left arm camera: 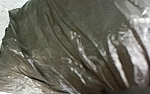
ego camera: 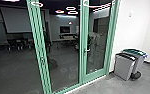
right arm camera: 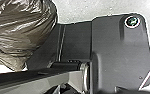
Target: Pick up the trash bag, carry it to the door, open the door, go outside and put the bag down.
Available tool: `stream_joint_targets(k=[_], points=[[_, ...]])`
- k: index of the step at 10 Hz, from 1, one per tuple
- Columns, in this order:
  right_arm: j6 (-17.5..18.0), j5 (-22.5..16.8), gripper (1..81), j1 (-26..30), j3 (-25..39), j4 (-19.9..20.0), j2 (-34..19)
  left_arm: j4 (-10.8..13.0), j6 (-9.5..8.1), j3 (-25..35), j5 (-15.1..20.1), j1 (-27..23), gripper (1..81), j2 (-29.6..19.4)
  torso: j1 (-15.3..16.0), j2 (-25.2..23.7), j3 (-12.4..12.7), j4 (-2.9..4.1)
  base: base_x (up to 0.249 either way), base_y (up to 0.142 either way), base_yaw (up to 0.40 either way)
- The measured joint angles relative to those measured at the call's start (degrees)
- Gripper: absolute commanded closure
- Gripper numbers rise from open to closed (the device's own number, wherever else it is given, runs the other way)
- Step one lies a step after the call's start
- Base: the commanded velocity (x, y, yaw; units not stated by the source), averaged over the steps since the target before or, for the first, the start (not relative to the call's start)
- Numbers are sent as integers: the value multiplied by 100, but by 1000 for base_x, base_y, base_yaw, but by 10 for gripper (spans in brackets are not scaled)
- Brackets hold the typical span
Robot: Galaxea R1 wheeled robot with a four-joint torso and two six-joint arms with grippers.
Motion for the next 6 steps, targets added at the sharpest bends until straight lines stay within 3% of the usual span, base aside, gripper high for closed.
stream_joint_targets(k=[6], points=[[-2,0,10,0,-4,0,0,2,0,0,-18,0,811,1,2,0,0,0,143,-91,0]])
